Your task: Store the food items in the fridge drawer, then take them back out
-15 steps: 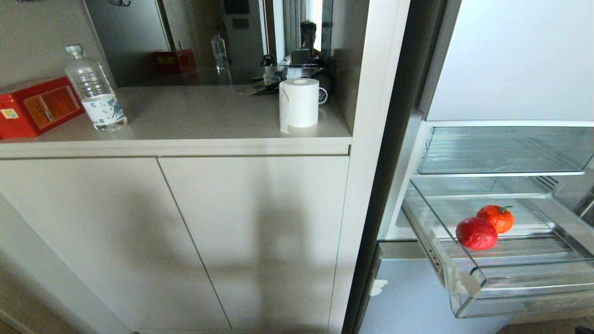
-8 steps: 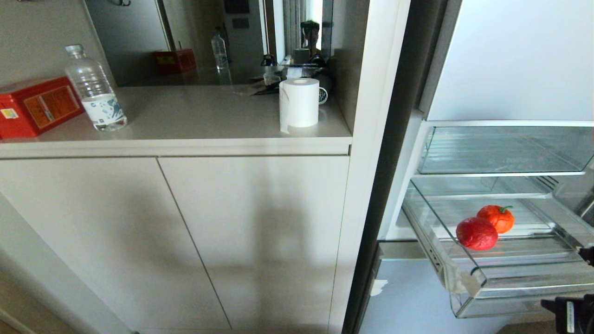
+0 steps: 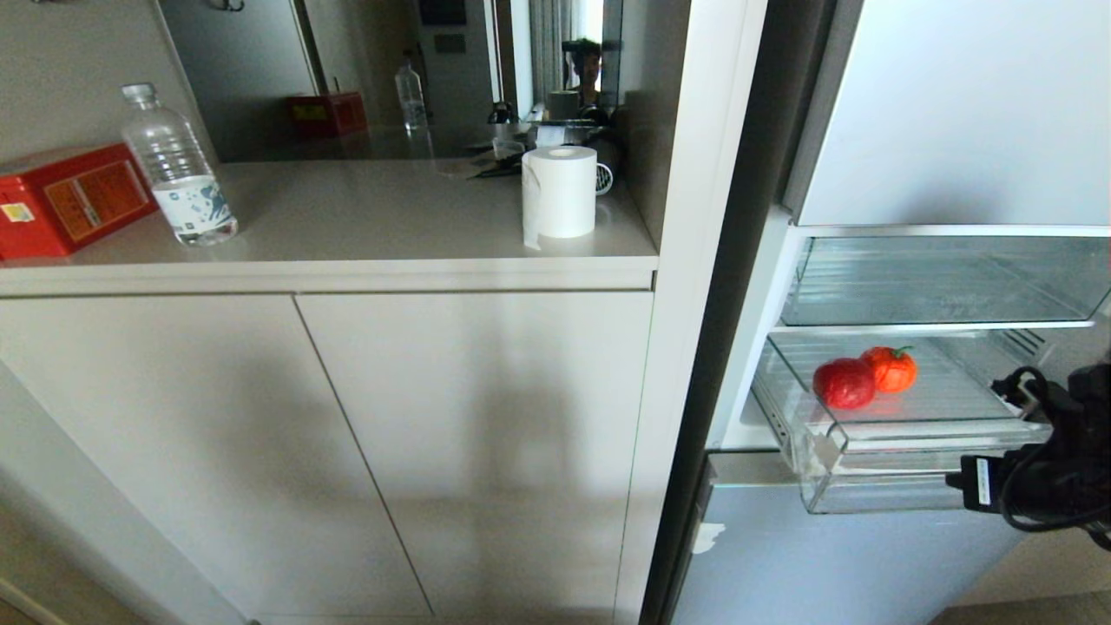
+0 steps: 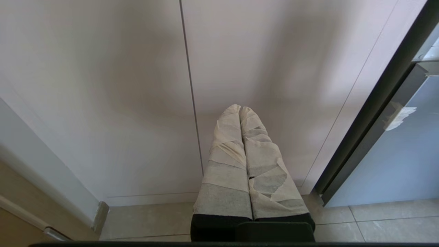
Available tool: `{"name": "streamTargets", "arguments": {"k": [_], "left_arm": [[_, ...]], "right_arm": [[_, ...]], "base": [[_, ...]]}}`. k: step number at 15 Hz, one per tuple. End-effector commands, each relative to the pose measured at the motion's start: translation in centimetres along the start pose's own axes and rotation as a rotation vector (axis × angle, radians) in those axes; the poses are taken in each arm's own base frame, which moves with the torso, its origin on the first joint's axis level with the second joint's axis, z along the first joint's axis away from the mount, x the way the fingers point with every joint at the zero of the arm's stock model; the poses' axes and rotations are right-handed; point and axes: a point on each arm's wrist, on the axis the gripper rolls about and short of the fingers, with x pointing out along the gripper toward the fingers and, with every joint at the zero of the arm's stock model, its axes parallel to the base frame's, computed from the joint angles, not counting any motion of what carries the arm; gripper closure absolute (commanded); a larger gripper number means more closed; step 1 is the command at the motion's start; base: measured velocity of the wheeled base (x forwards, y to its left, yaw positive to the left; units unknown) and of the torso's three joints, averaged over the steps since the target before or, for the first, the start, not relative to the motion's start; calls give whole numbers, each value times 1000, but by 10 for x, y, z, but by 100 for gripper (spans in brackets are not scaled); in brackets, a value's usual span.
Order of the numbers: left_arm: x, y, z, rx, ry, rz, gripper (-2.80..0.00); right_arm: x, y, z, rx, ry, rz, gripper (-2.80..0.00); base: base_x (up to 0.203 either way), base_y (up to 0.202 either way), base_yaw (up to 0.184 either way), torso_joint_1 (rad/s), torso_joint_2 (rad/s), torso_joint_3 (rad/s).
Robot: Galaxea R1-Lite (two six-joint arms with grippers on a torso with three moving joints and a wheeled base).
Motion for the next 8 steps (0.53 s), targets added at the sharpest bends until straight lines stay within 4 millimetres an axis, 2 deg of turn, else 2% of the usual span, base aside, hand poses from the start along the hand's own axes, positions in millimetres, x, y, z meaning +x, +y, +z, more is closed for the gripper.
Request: {"name": "streamTargets", "arguments": {"k": [1,5,6,8], "left_arm": [[0,0,0,1,0,0,0],[0,0,0,1,0,0,0],[0,0,0,1,0,0,0],[0,0,0,1,0,0,0]], "right_arm": [[43,11,10,9,17,46,0],[90,31,30,20,-113,103,0],[95,35,35,41,-155,117,0],[85,36,36,53,-180,122,0]], "base": [[0,0,0,0,0,0],[0,0,0,0,0,0],[0,0,0,0,0,0],[0,0,0,0,0,0]]}}
